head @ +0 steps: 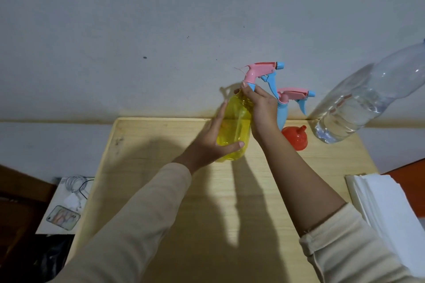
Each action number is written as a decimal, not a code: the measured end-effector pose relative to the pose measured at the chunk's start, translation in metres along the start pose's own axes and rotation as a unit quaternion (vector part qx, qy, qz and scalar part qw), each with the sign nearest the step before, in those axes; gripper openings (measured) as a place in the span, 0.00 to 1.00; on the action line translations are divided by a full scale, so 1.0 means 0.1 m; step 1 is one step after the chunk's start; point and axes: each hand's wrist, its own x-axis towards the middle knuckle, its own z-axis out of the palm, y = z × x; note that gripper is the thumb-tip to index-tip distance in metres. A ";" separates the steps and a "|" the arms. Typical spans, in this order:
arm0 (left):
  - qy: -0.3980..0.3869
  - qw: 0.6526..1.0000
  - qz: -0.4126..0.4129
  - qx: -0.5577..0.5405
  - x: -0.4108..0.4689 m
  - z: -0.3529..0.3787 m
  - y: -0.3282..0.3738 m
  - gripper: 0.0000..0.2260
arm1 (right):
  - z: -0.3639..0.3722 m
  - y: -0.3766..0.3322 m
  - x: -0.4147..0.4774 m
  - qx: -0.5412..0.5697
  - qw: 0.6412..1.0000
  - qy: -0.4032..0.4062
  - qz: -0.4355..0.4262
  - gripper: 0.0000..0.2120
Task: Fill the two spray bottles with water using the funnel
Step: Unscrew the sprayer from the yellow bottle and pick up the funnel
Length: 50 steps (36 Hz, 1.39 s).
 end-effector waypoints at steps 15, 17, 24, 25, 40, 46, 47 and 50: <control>-0.035 0.989 -0.021 -0.145 -0.32 0.00 0.30 0.44 | -0.15 -0.15 -0.11 0.178 0.963 -0.179 0.093 0.10; -0.017 0.986 -0.025 -0.163 -0.35 0.02 0.29 0.44 | -0.14 -0.15 -0.13 0.113 0.976 -0.164 0.091 0.11; 0.055 0.994 -0.052 -0.074 -0.51 0.14 0.22 0.45 | 0.05 -0.13 -0.33 -0.120 0.988 0.093 -0.041 0.12; 0.055 0.996 -0.045 -0.050 -0.53 0.14 0.23 0.45 | 0.06 -0.14 -0.34 -0.134 0.982 0.119 -0.057 0.14; 0.063 0.996 -0.050 -0.037 -0.68 0.14 0.17 0.45 | 0.08 -0.10 -0.52 -0.105 0.991 0.058 -0.051 0.18; 0.065 0.996 -0.044 -0.044 -0.72 0.12 0.16 0.45 | -0.05 -0.06 -0.56 -0.044 0.998 -0.045 -0.012 0.10; 0.063 0.996 -0.043 -0.040 -0.73 0.11 0.15 0.45 | -0.05 -0.07 -0.58 -0.050 0.996 -0.074 -0.008 0.11; 0.037 0.999 -0.032 -0.007 -0.73 0.10 0.17 0.45 | -0.02 -0.10 -0.59 -0.092 0.993 -0.064 -0.029 0.10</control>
